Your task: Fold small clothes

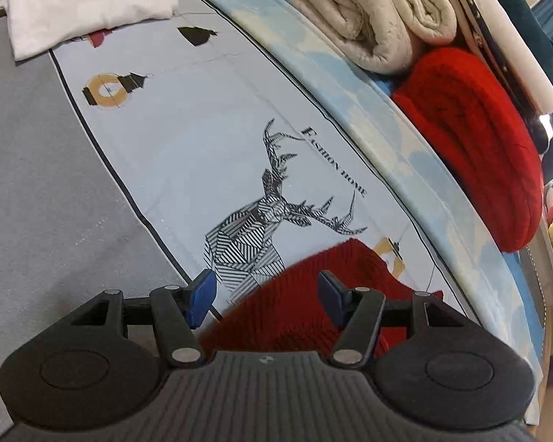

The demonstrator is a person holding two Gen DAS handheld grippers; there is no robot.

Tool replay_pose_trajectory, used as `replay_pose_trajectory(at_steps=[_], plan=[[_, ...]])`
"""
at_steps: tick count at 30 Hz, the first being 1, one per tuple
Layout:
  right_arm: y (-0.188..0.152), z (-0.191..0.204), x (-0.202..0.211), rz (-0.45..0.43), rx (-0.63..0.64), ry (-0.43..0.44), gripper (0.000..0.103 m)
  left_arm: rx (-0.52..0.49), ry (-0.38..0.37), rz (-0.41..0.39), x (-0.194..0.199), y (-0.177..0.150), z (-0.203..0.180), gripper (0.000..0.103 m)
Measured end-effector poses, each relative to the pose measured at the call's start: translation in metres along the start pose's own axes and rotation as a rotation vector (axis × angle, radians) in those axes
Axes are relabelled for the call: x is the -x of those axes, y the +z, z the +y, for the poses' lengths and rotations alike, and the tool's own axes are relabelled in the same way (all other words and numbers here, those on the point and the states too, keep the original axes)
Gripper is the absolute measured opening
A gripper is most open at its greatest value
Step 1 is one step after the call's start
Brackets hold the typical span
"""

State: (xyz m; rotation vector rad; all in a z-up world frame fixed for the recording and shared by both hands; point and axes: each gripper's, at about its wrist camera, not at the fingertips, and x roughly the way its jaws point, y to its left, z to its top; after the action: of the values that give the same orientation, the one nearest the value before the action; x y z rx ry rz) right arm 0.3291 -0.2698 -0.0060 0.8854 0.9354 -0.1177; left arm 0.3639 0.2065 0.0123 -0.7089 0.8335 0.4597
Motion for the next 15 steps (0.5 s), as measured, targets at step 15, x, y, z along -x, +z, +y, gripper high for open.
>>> replay_pose_trajectory(at_steps=[15], plan=[[-0.006,0.01,-0.018,0.052,0.132,-0.045,0.048,-0.033,-0.013,0.015,-0.004,-0.007,-0.008,0.066]])
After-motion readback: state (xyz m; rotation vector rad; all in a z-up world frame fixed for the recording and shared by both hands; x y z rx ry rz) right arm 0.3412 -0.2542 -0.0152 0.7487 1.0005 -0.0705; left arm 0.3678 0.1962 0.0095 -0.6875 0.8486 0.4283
